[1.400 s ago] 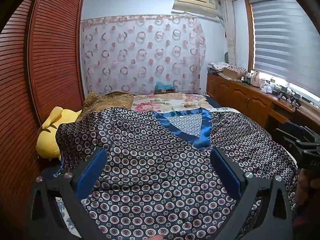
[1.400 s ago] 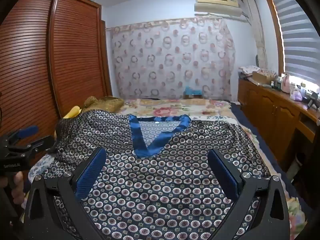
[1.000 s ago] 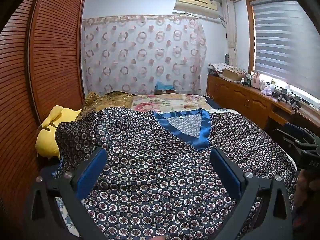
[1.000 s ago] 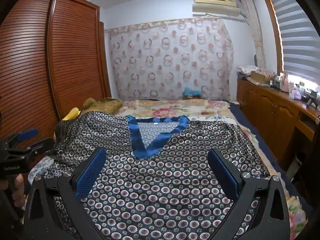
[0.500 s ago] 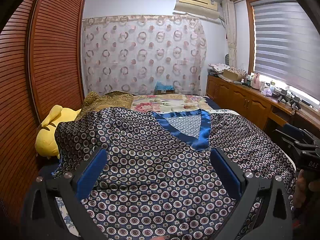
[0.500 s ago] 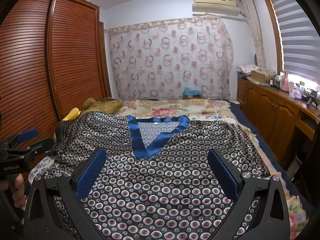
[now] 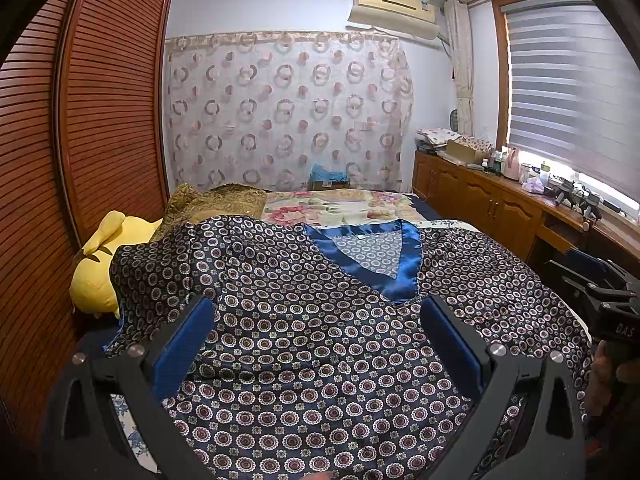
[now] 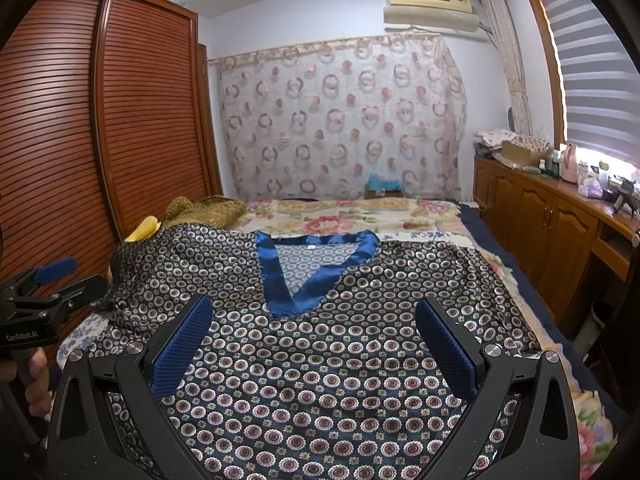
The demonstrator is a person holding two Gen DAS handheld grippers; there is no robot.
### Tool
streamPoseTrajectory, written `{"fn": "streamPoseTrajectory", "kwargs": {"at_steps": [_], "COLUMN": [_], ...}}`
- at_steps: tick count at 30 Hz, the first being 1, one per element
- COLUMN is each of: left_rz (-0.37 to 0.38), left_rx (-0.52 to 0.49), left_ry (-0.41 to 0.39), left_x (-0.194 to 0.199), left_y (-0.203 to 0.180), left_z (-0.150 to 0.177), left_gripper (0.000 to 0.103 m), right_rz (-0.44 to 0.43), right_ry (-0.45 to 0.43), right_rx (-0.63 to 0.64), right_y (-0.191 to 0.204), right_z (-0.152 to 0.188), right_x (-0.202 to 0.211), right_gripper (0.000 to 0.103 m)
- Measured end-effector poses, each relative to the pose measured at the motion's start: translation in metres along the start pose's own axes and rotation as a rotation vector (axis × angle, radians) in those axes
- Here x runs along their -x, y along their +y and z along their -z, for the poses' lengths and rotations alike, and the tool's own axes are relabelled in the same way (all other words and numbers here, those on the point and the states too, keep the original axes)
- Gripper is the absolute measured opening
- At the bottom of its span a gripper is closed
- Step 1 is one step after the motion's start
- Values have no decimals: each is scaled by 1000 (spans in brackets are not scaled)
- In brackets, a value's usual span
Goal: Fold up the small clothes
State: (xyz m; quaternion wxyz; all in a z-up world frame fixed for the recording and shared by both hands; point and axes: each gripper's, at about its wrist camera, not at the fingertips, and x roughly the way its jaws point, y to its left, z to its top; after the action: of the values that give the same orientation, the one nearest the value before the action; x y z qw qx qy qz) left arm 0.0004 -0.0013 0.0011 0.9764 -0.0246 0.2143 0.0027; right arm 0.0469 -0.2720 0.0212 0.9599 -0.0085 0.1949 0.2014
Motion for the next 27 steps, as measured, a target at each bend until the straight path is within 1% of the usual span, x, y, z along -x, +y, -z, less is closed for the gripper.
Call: {"fn": "streamPoseTrajectory", "kwargs": {"at_steps": [27], "left_rz": [1], "left_rx": [-6], "left_ry": [-21], "left_x": [8], "left_y": [-5], "left_z": [-4], "left_gripper": [103], "right_rz": [4], "right_ry": [-7], "right_rx": [1], "right_y": [0], "right_z": [-2], "right_x": [1], "right_gripper": [103]}}
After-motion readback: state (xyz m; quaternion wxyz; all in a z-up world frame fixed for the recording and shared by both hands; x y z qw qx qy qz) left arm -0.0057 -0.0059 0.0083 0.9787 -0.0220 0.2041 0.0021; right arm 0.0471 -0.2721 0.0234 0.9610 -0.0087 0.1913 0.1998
